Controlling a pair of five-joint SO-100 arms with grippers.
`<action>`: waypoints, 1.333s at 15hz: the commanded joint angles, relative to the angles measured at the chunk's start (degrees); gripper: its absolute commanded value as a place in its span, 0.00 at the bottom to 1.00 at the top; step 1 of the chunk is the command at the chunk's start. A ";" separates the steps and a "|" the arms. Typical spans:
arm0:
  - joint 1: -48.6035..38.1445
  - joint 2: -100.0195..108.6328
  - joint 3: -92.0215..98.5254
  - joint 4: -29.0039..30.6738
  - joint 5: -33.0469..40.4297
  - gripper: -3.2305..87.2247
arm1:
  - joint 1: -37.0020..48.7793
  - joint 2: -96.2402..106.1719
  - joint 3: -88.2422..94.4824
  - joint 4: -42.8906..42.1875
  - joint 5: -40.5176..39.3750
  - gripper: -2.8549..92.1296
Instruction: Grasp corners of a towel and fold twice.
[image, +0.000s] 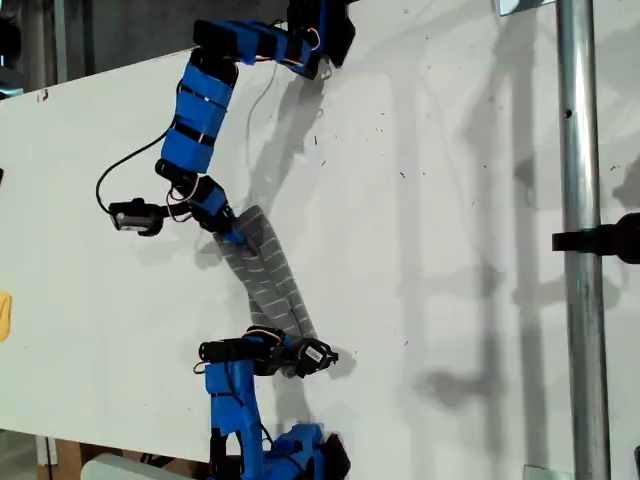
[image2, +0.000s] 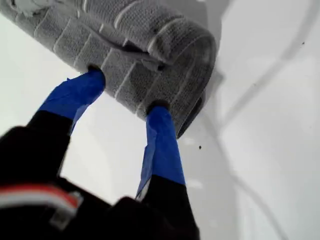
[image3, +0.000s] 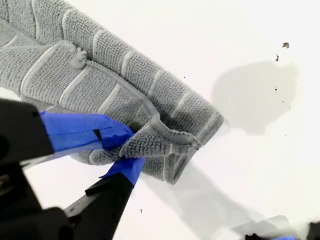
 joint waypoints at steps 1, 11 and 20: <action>-0.44 3.25 -0.18 0.70 -0.44 0.01 | -0.62 -2.37 -5.89 -3.69 2.02 0.26; -0.44 3.34 2.29 0.62 -0.35 0.01 | -1.23 -18.02 -14.85 -7.82 5.36 0.03; -2.81 7.65 1.32 0.62 0.26 0.01 | 1.23 1.49 -13.10 1.49 -0.35 0.03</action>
